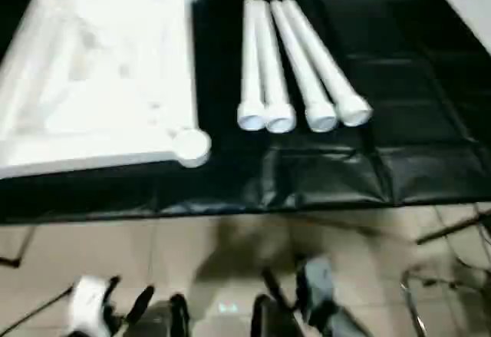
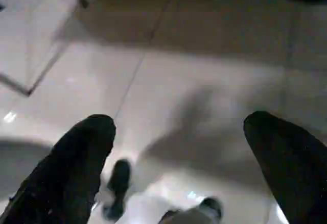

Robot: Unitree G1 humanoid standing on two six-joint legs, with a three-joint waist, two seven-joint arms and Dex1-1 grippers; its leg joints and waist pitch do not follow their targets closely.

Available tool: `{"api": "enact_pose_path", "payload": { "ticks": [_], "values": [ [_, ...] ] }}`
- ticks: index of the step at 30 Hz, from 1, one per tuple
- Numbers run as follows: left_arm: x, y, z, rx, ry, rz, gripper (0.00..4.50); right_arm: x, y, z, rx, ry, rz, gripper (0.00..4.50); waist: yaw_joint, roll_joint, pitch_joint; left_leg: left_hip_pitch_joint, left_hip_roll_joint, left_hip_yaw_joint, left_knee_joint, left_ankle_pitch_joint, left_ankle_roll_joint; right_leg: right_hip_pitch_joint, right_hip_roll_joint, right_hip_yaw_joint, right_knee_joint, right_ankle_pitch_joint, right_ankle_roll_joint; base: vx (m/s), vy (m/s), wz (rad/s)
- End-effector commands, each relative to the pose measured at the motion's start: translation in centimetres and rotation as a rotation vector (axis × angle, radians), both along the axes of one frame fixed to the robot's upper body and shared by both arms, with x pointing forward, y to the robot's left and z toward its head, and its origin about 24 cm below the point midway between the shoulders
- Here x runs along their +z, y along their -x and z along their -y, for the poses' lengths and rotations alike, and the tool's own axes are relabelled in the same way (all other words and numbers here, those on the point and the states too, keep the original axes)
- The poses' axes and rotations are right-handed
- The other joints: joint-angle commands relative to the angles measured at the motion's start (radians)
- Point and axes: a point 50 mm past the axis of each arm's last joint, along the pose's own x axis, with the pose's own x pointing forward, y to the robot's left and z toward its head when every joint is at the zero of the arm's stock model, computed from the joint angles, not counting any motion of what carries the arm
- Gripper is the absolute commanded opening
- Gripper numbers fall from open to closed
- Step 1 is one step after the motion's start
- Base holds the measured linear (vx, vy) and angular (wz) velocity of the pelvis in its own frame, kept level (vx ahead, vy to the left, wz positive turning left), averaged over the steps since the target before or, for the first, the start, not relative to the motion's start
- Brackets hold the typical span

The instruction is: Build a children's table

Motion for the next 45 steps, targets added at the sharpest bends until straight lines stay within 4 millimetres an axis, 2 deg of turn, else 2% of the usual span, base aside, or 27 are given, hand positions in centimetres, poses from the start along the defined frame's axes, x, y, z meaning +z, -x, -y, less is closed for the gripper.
{"api": "enact_pose_path", "payload": {
  "ticks": [1, 2, 3, 5, 7, 8, 9, 11, 12, 13, 15, 17, 19, 22, 26, 27, 28, 29, 31, 34, 36, 37, 39, 40, 41, 44, 45],
  "values": [
    [2.0, 0.4, 0.2, -0.036, 0.003, 0.068, 4.44, 0.8, 1.4, 1.6, 0.027, -0.025, 0.029, 4.5, 0.002, -0.001, -0.031, 0.013, 0.094, -0.035, -0.07, -0.198, 0.142, 0.043, -0.104, 0.064, -0.043, 0.136, -0.267, 0.0, 0.0, 0.0],
    [2.7, 0.7, 0.2, -0.044, 0.008, 0.103, 4.44, 2.1, 1.7, 2.2, 0.045, -0.05, 0.066, 4.5, 0.001, -0.002, -0.02, 0.014, 0.095, -0.034, -0.072, -0.2, 0.161, 0.038, -0.099, 0.063, -0.046, 0.149, -0.251, 0.0, 0.0, 0.0],
    [3.1, 0.9, 0.3, -0.049, 0.018, 0.119, 4.44, 2.9, 1.7, 2.4, 0.061, -0.06, 0.093, 4.5, 0.007, -0.006, -0.02, 0.018, 0.094, -0.036, -0.072, -0.215, 0.165, 0.04, -0.098, 0.063, -0.049, 0.126, -0.228, 0.0, 0.0, 0.0],
    [3.8, 1.0, 0.6, -0.067, 0.034, 0.147, 4.44, 4.1, 1.7, 2.8, 0.086, -0.083, 0.119, 4.5, 0.011, -0.004, -0.013, 0.02, 0.093, -0.038, -0.078, -0.241, 0.157, 0.039, -0.098, 0.063, -0.055, 0.056, -0.203, 0.0, 0.0, 0.0],
    [4.4, 1.0, 0.5, -0.073, 0.028, 0.157, 4.44, 4.3, 1.5, 3.5, 0.071, -0.056, 0.127, 4.5, 0.011, -0.005, -0.007, 0.024, 0.094, -0.04, -0.085, -0.29, 0.125, 0.034, -0.102, 0.065, -0.066, -0.062, -0.199, 0.0, 0.0, 0.0],
    [6.2, 0.5, -0.4, -0.061, 0.015, 0.18, 4.44, 4.4, 1.0, 4.1, 0.047, -0.006, 0.139, 4.5, 0.008, -0.003, -0.01, 0.03, 0.098, -0.039, -0.085, -0.286, 0.093, 0.034, -0.105, 0.067, -0.063, -0.08, -0.222, 0.0, 0.0, 0.0],
    [6.8, -0.2, -0.9, -0.034, 0.014, 0.181, 4.44, 4.3, 0.3, 4.2, 0.023, 0.031, 0.146, 4.5, 0.008, -0.004, -0.007, 0.032, 0.094, -0.034, -0.084, -0.277, 0.076, 0.031, -0.099, 0.066, -0.067, -0.092, -0.243, 0.0, 0.0, 0.0],
    [7.1, -1.0, -1.3, -0.004, 0.011, 0.177, 4.44, 4.8, -0.9, 3.6, 0.003, 0.044, 0.169, 4.5, 0.006, -0.015, -0.005, 0.032, 0.081, -0.031, -0.081, -0.274, 0.066, 0.033, -0.095, 0.065, -0.071, -0.136, -0.237, 0.0, 0.0, 0.0],
    [7.0, -1.2, -1.3, 0.0, 0.007, 0.173, 4.44, 5.4, -1.3, 3.2, 0.002, 0.033, 0.18, 4.5, 0.009, -0.016, -0.006, 0.033, 0.08, -0.033, -0.079, -0.25, 0.07, 0.035, -0.093, 0.067, -0.069, -0.143, -0.21, 0.0, 0.0, 0.0],
    [7.0, -1.2, -1.3, 0.0, 0.007, 0.173, 4.44, 5.4, -1.3, 3.2, 0.002, 0.033, 0.18, 4.5, 0.009, -0.016, -0.006, 0.033, 0.08, -0.033, -0.079, -0.25, 0.07, 0.035, -0.093, 0.067, -0.069, -0.143, -0.21, 0.0, 0.0, 0.0],
    [7.1, -2.1, -1.2, -0.006, 0.004, 0.18, 4.44, 8.3, -2.4, 1.3, 0.008, 0.016, 0.246, 4.5, 0.012, -0.015, -0.025, 0.034, 0.076, -0.036, -0.066, -0.117, 0.104, 0.042, -0.087, 0.068, -0.049, 0.006, -0.177, 0.0, 0.0, 0.0],
    [7.3, -2.5, -1.4, -0.009, 0.028, 0.194, 4.44, 10.0, -2.5, 0.5, 0.039, -0.019, 0.273, 4.5, 0.016, -0.011, -0.035, 0.038, 0.075, -0.035, -0.057, -0.062, 0.121, 0.042, -0.084, 0.066, -0.036, 0.127, -0.172, 0.0, 0.0, 0.0],
    [8.3, -2.8, -1.0, -0.049, 0.052, 0.211, 4.44, 11.5, -2.0, -0.3, 0.122, -0.068, 0.297, 4.5, 0.017, -0.007, -0.042, 0.035, 0.075, -0.036, -0.055, -0.056, 0.128, 0.044, -0.086, 0.064, -0.03, 0.196, -0.183, 0.0, 0.0, 0.0],
    [9.7, -2.6, -0.2, -0.122, 0.066, 0.215, 4.44, 12.9, -1.5, -0.8, 0.189, -0.095, 0.31, 4.5, 0.018, -0.008, -0.042, 0.035, 0.077, -0.035, -0.056, -0.108, 0.115, 0.048, -0.084, 0.064, -0.031, 0.18, -0.204, 0.0, 0.0, 0.0],
    [11.8, -1.9, 0.2, -0.193, 0.074, 0.245, 4.44, 15.2, -1.1, -1.0, 0.228, -0.116, 0.325, 4.5, 0.022, -0.01, -0.035, 0.032, 0.077, -0.038, -0.064, -0.207, 0.083, 0.049, -0.09, 0.067, -0.047, -0.028, -0.197, 0.0, 0.0, 0.0],
    [13.8, -1.9, 0.5, -0.223, 0.096, 0.291, 4.44, 16.6, -1.3, -1.0, 0.225, -0.126, 0.337, 4.5, 0.023, -0.008, -0.034, 0.036, 0.077, -0.037, -0.066, -0.231, 0.073, 0.045, -0.089, 0.069, -0.052, -0.089, -0.191, 0.0, 0.0, 0.0],
    [13.9, -1.9, 0.5, -0.224, 0.097, 0.293, 4.44, 16.6, -1.3, -1.0, 0.225, -0.126, 0.338, 4.5, 0.023, -0.008, -0.033, 0.037, 0.076, -0.038, -0.067, -0.239, 0.065, 0.045, -0.089, 0.069, -0.051, -0.115, -0.191, 0.0, 0.0, 0.0],
    [15.6, -2.0, 0.9, -0.243, 0.122, 0.329, 4.44, 17.5, -1.6, -0.9, 0.215, -0.127, 0.355, 4.5, 0.025, -0.008, -0.03, 0.041, 0.075, -0.036, -0.068, -0.261, 0.053, 0.038, -0.087, 0.07, -0.058, -0.178, -0.185, 0.0, 0.0, 0.0],
    [16.5, -2.1, 1.1, -0.25, 0.134, 0.346, 4.44, 18.0, -1.8, -0.9, 0.209, -0.138, 0.365, 4.5, 0.026, -0.007, -0.029, 0.042, 0.07, -0.037, -0.069, -0.274, 0.034, 0.035, -0.086, 0.07, -0.064, -0.254, -0.171, 0.0, 0.0, 0.0],
    [18.6, -3.0, 1.4, -0.261, 0.129, 0.407, 4.44, 19.3, -3.1, -1.1, 0.173, -0.159, 0.416, 4.5, 0.025, -0.006, -0.042, 0.041, 0.062, -0.037, -0.062, -0.212, 0.026, 0.037, -0.079, 0.067, -0.057, -0.212, -0.156, 0.0, 0.0, 0.0],
    [20.0, -4.7, 1.5, -0.227, 0.13, 0.475, 4.44, 19.9, -4.7, -1.3, 0.109, -0.138, 0.439, 4.5, 0.023, -0.004, -0.056, 0.043, 0.056, -0.034, -0.053, -0.131, 0.032, 0.038, -0.07, 0.064, -0.042, -0.093, -0.17, 0.0, 0.0, 0.0],
    [20.0, -4.7, 1.5, -0.227, 0.13, 0.475, 4.44, 19.9, -4.7, -1.3, 0.109, -0.138, 0.439, 4.5, 0.022, -0.005, -0.059, 0.043, 0.053, -0.033, -0.051, -0.112, 0.033, 0.039, -0.068, 0.064, -0.039, -0.064, -0.175, 0.0, 0.0, 0.0],
    [20.6, -6.1, 1.5, -0.187, 0.115, 0.495, 4.44, 20.3, -5.9, -1.2, 0.05, -0.099, 0.454, 4.5, 0.022, -0.008, -0.071, 0.034, 0.046, -0.032, -0.039, -0.026, 0.046, 0.048, -0.063, 0.064, -0.019, 0.078, -0.187, 0.0, 0.0, 0.0],
    [20.6, -6.2, 1.5, -0.185, 0.114, 0.496, 4.44, 20.3, -6.0, -1.2, 0.045, -0.095, 0.456, 4.5, 0.021, -0.009, -0.07, 0.034, 0.045, -0.03, -0.038, -0.025, 0.05, 0.046, -0.062, 0.064, -0.019, 0.095, -0.188, 0.0, 0.0, 0.0],
    [21.0, -7.1, 1.6, -0.163, 0.11, 0.505, 4.44, 20.5, -7.0, -1.2, -0.019, -0.058, 0.471, 4.5, 0.02, -0.01, -0.077, 0.034, 0.041, -0.03, -0.035, -0.021, 0.049, 0.05, -0.061, 0.064, -0.016, 0.111, -0.19, 0.0, 0.0, 0.0],
    [21.2, -9.7, 2.6, -0.115, 0.127, 0.513, 4.44, 20.7, -9.0, -1.7, -0.119, 0.052, 0.521, 4.5, 0.016, -0.008, -0.084, 0.035, 0.04, -0.027, -0.032, -0.039, 0.028, 0.048, -0.059, 0.064, -0.017, 0.057, -0.2, 0.0, 0.0, 0.0],
    [21.2, -9.8, 2.7, -0.115, 0.127, 0.514, 4.44, 20.7, -9.0, -1.7, -0.123, 0.056, 0.523, 4.5, 0.018, -0.006, -0.088, 0.036, 0.038, -0.026, -0.03, -0.043, 0.016, 0.049, -0.059, 0.064, -0.017, 0.033, -0.196, 0.0, 0.0, 0.0]
  ]
}}
